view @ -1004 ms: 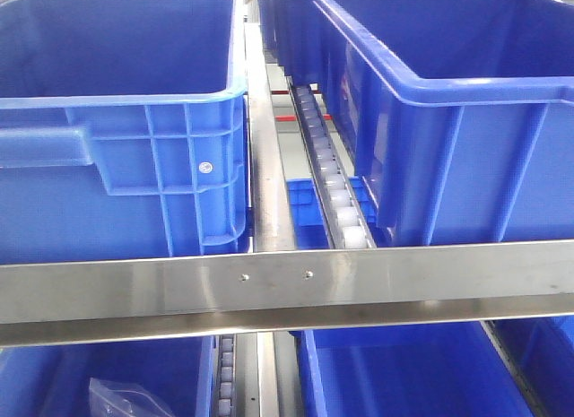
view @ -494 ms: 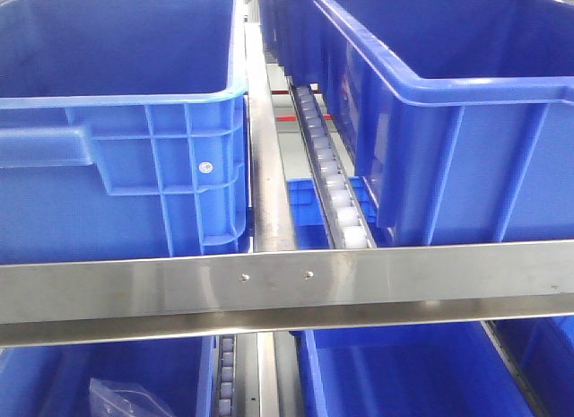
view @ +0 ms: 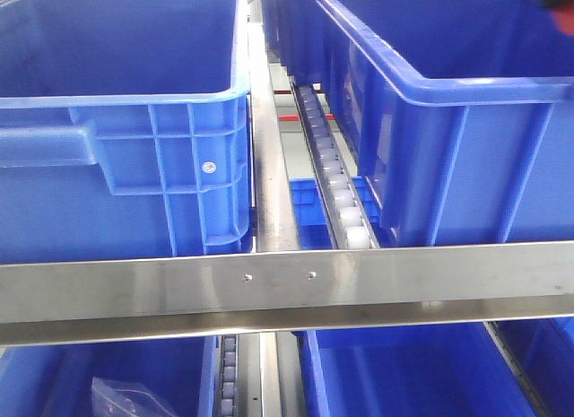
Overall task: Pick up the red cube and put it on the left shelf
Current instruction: 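Lower the red cube into the blue bin and open the right gripper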
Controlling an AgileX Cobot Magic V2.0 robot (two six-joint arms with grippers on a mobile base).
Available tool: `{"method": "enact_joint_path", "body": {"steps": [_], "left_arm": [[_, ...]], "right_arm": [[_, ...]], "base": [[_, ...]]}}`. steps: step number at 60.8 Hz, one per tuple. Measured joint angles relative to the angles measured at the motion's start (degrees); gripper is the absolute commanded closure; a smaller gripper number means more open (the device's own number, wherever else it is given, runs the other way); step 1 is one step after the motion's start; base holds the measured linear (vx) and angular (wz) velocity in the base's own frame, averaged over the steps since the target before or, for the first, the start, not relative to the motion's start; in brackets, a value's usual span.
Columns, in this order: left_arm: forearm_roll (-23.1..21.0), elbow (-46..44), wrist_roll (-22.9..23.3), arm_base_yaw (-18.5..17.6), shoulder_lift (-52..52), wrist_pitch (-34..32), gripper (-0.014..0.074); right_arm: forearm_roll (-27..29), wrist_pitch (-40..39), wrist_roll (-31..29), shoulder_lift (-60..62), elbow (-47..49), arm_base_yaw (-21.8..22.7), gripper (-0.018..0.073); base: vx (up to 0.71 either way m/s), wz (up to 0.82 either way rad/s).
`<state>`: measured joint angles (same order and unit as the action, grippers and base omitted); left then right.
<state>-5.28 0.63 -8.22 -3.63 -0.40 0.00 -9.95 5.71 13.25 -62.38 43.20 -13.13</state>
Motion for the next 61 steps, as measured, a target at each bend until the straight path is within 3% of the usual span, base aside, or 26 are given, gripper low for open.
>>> {"method": "enact_joint_path", "body": {"steps": [12,25,29,49,54,61], "left_arm": [[0.0,0.0,0.0,0.0,0.0,0.0,0.0491],[0.0,0.0,0.0,0.0,0.0,0.0,0.0491],[0.0,0.0,0.0,0.0,0.0,0.0,0.0491],[0.0,0.0,0.0,0.0,0.0,0.0,0.0491],[0.0,0.0,0.0,0.0,0.0,0.0,0.0491],[0.0,0.0,0.0,0.0,0.0,0.0,0.0491]], "right_arm": [[0.0,-1.3,0.0,-14.3,13.7,1.8,0.0459],[0.0,0.0,0.0,-24.1,22.7,2.9,-0.0001],[-0.1,0.1,0.0,-25.7,23.5,3.1,-0.0047],[-0.2,0.3,0.0,-26.7,23.9,3.5,0.0056],[-0.2,0.9,0.0,-26.6,23.9,3.5,0.0137],[-0.2,1.8,0.0,-24.8,23.0,3.6,0.0363]], "base": [[0.00,0.00],[0.00,0.00],[0.00,0.00],[0.00,0.00],[0.00,0.00],[0.00,0.00]]}}
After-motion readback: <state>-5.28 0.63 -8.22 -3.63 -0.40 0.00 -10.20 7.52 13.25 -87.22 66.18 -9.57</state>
